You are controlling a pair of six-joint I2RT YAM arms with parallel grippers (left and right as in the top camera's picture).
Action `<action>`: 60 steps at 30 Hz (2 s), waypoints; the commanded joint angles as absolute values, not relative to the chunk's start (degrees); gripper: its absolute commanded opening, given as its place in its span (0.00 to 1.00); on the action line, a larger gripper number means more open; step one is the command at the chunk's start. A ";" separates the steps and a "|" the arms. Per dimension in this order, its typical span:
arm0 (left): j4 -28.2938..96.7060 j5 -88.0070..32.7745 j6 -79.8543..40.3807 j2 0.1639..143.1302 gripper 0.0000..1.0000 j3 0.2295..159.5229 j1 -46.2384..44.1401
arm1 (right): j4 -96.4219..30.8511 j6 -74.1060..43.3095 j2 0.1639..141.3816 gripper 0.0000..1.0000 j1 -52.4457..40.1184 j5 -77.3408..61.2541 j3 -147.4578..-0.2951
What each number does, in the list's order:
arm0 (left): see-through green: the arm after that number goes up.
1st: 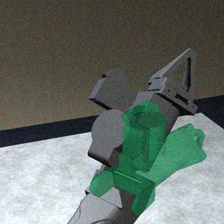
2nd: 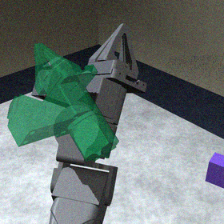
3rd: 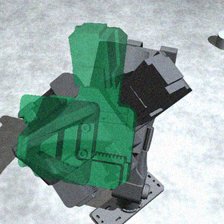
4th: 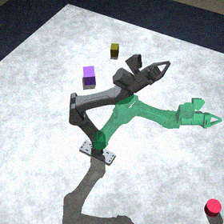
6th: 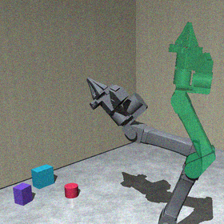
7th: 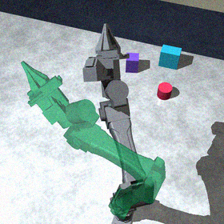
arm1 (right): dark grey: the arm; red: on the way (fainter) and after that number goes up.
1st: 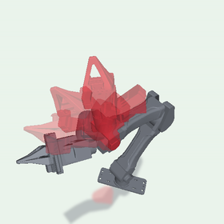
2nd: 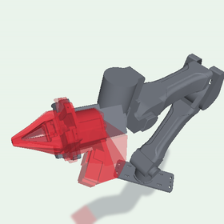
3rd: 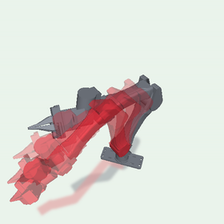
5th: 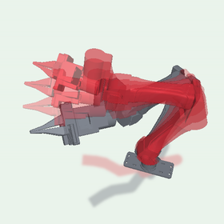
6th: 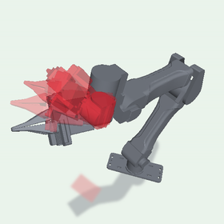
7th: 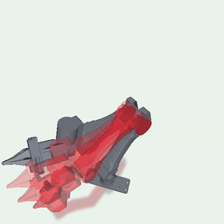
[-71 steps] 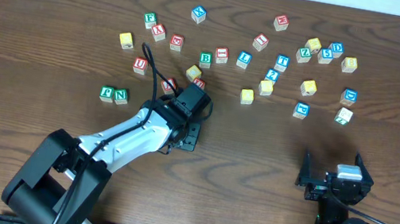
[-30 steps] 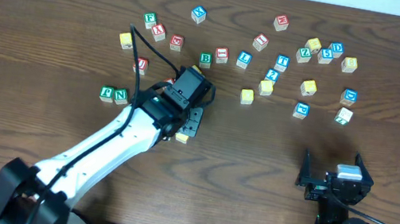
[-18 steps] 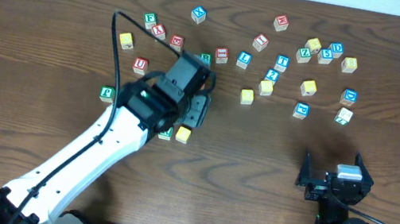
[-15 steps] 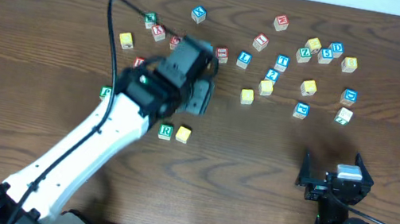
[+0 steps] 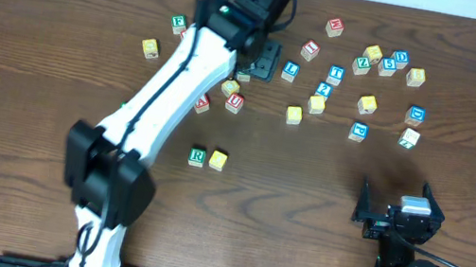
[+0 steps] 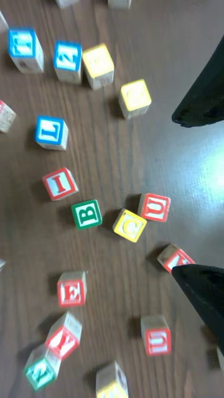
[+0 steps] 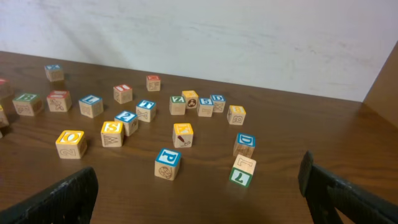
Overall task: Spell out ROBOT
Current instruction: 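Move the left gripper up to the green B block, then lower the left gripper and grasp the green B block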
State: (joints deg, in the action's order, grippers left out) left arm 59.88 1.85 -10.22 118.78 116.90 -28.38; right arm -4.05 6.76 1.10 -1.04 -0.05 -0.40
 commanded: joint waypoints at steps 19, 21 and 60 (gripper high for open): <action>53.63 -6.87 -12.25 133.71 0.69 119.92 -23.38 | -4.29 7.38 1.02 0.99 -1.17 -0.14 -0.32; 53.43 -6.85 -12.21 134.08 0.69 119.92 -23.38 | -4.29 7.35 1.02 0.99 -1.17 -0.14 -0.32; 46.39 -2.35 -10.28 140.86 0.61 119.92 -21.87 | -4.32 7.38 1.02 0.99 -1.17 -0.14 -0.32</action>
State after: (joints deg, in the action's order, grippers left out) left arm 46.50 -3.03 -11.46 138.58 118.34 -22.15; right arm -4.08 6.76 1.10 -1.04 -0.08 -0.40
